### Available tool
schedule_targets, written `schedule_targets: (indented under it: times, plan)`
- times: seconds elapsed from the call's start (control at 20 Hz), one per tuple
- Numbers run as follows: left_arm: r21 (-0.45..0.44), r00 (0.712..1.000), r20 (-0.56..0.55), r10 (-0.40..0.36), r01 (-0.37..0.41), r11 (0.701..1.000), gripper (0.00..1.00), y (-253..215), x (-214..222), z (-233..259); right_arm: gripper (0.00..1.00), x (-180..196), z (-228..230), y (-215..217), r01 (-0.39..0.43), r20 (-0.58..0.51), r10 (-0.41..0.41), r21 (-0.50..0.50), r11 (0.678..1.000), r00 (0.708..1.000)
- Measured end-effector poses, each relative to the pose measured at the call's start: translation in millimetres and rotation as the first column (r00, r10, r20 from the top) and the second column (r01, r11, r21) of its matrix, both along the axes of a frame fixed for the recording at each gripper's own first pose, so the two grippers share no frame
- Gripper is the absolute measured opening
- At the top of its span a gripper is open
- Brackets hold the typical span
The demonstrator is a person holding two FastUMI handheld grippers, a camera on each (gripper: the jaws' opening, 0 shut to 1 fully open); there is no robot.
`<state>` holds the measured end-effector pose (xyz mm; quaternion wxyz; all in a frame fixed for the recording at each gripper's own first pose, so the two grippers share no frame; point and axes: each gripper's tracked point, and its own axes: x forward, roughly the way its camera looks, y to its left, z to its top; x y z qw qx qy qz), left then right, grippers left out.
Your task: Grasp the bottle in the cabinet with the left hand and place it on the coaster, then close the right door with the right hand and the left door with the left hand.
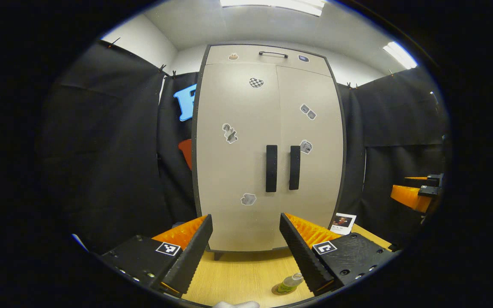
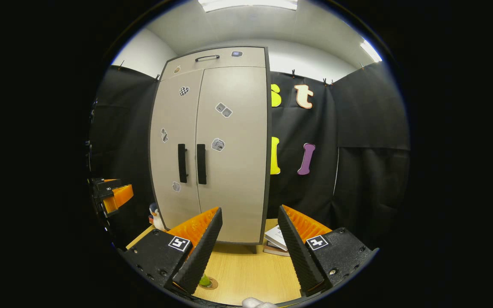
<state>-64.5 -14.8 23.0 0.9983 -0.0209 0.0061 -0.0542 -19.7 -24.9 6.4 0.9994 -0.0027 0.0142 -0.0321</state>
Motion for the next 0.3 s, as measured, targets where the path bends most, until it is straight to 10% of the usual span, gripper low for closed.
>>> schedule_targets:
  times: [0.3]
  plan:
    - [0.007, 1.000, -0.004, 0.009, -0.009, 1.000, 0.96, 3.1, -4.3, -2.2, 0.81, -1.2, 0.6, 3.1, -0.008, 0.010, 0.008, -0.005, 1.000, 1.000]
